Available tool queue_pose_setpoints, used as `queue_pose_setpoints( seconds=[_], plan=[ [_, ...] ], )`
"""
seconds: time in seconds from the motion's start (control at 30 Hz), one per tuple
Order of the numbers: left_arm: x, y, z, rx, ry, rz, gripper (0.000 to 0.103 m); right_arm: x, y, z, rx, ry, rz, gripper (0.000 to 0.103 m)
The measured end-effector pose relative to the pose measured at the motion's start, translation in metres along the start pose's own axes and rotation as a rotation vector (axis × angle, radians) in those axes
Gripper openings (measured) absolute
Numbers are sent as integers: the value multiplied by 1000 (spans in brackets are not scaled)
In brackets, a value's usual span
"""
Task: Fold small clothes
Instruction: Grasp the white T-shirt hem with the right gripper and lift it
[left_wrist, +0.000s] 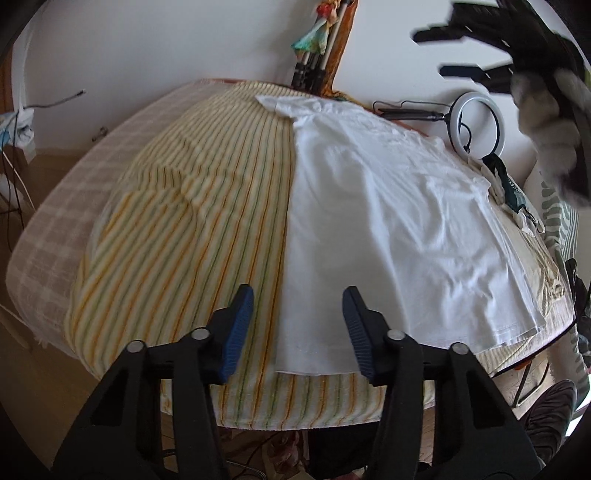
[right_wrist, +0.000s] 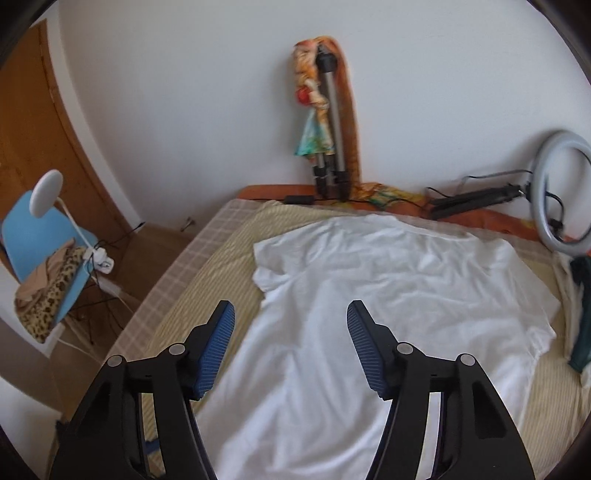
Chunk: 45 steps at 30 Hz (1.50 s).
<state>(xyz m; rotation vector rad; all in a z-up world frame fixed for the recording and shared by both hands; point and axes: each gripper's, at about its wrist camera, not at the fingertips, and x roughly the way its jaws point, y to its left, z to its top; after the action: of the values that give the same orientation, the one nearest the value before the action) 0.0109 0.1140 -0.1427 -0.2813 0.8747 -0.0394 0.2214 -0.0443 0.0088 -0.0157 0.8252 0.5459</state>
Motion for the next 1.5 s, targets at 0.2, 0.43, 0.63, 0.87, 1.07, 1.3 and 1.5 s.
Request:
queue_pose_setpoints(
  seconds=[0.2,0.43,0.63,0.87,1.07,1.3,1.5],
  plan=[
    [7,-4,-4,65,-30,-7,18,75,27,29,-55,66,-3,63],
    [12,16,4,-39,-31,-183,1,176,31,45,-72,171,-40,63],
    [4,23,13,-104,-66,-293,1,237,42,52,-70,202,-65,63],
    [3,21,16,-117,-78,-306,1,286,62,53,-161,233,-131,63],
    [-1,22,16,-112,-88,-297,1,292,63,49,-194,231,-180,23],
    [-12,11,15,-64,-125,-300,0,271,39,60,-124,197,-138,5],
    [-18,-13,16,-1,-150,-308,0,232,6,73,-78,118,-115,4]
  ],
)
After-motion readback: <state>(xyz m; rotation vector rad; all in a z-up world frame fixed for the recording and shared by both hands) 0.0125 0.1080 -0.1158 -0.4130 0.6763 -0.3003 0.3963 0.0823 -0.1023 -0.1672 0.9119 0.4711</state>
